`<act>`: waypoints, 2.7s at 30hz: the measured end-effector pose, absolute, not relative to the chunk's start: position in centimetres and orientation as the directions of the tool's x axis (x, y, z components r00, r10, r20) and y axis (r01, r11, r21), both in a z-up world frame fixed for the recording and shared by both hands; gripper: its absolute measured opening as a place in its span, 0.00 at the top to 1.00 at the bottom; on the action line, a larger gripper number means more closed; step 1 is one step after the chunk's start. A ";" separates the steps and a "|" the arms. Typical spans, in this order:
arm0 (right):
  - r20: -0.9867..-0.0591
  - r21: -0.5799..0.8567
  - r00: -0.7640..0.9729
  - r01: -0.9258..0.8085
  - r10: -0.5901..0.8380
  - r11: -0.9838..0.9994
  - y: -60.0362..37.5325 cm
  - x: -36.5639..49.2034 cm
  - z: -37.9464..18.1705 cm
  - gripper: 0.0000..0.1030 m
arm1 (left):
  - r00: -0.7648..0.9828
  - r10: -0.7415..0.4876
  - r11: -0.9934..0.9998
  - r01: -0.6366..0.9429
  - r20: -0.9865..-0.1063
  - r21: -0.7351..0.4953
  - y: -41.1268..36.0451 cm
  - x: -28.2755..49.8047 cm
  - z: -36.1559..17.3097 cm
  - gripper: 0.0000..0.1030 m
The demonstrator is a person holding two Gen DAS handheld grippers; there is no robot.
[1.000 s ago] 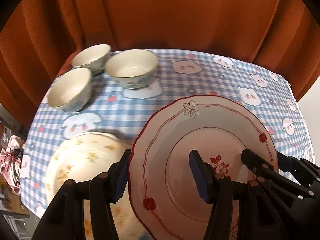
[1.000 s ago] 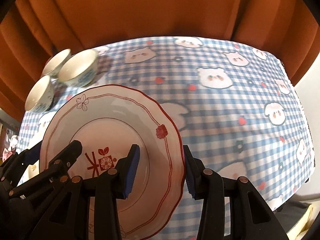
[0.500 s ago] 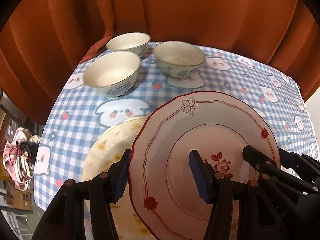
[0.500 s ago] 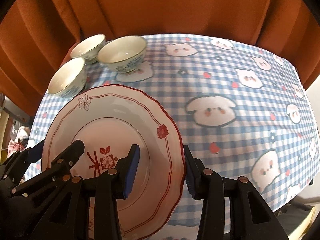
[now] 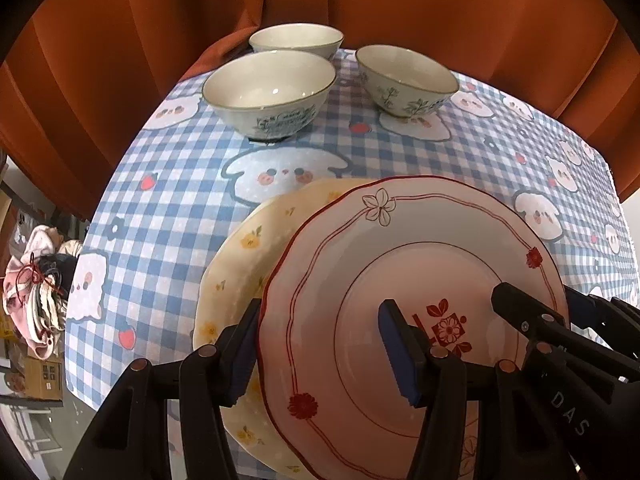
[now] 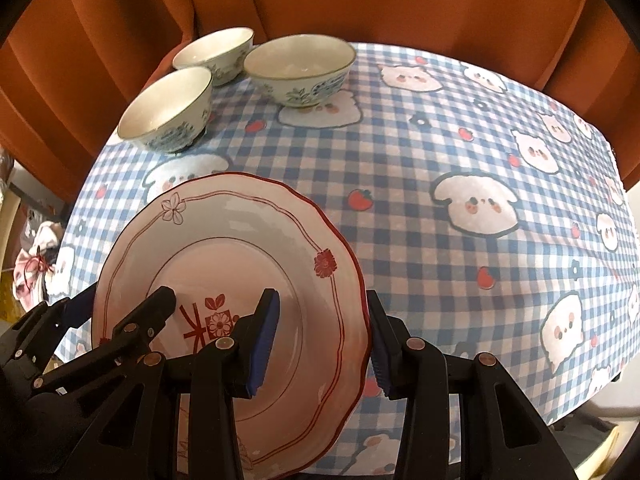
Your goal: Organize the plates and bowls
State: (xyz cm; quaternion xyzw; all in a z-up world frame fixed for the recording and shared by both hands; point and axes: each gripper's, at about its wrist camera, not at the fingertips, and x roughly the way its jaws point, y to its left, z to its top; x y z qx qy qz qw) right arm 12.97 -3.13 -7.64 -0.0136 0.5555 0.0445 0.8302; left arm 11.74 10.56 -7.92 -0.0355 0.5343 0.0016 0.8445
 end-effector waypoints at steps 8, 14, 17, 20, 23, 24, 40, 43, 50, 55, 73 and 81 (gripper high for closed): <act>-0.937 0.033 0.345 -0.087 0.061 0.996 -2.5 13.1 -8.8 0.56 | 0.407 -0.032 0.997 -0.057 -0.913 -0.060 11.1 11.6 -9.3 0.44; -0.937 0.039 0.343 -0.091 0.068 0.995 -2.2 13.2 -9.2 0.56 | 0.409 -0.025 0.997 -0.057 -0.912 -0.053 11.2 11.6 -9.5 0.43; -0.936 0.064 0.339 -0.086 0.089 0.994 -2.5 13.2 -9.2 0.56 | 0.407 -0.029 0.997 -0.058 -0.913 -0.058 11.3 11.6 -9.6 0.44; -0.931 0.079 0.351 -0.085 0.104 0.993 -3.0 13.1 -8.8 0.60 | 0.407 -0.029 0.996 -0.061 -0.913 -0.059 11.4 11.6 -9.6 0.44; -0.932 0.060 0.350 -0.096 0.091 0.994 -3.2 13.0 -8.6 0.69 | 0.406 -0.026 0.996 -0.065 -0.914 -0.058 11.3 11.7 -9.5 0.43; -0.933 0.064 0.348 -0.093 0.092 0.994 -3.3 13.1 -8.6 0.72 | 0.405 -0.024 0.996 -0.066 -0.914 -0.056 11.3 11.7 -9.5 0.44; -0.936 0.084 0.331 -0.123 0.120 0.989 -1.5 13.5 -9.1 0.71 | 0.427 0.065 0.994 -0.108 -0.902 0.020 12.6 11.4 -8.8 0.44; -0.936 0.060 0.337 -0.127 0.100 0.990 -1.1 13.5 -9.3 0.71 | 0.435 0.096 0.993 -0.106 -0.895 0.056 12.2 11.4 -9.0 0.44; -0.937 -0.015 0.348 -0.140 0.035 0.990 -0.2 13.4 -9.4 0.70 | 0.444 0.141 0.989 -0.100 -0.885 0.108 11.4 11.5 -9.3 0.42; -0.933 -0.023 0.359 -0.130 0.026 0.991 -0.2 13.3 -9.4 0.69 | 0.451 0.110 0.993 -0.097 -0.886 0.075 11.6 11.6 -9.3 0.37; -0.922 0.005 0.385 -0.076 0.034 0.997 -0.3 14.6 -6.7 0.66 | 0.461 0.008 0.996 -0.086 -0.888 -0.036 13.4 12.6 -7.1 0.17; -0.902 0.051 0.419 -0.131 0.102 0.990 1.3 18.5 -4.5 0.62 | 0.499 0.056 0.987 -0.158 -0.865 -0.028 15.2 16.2 -5.8 0.16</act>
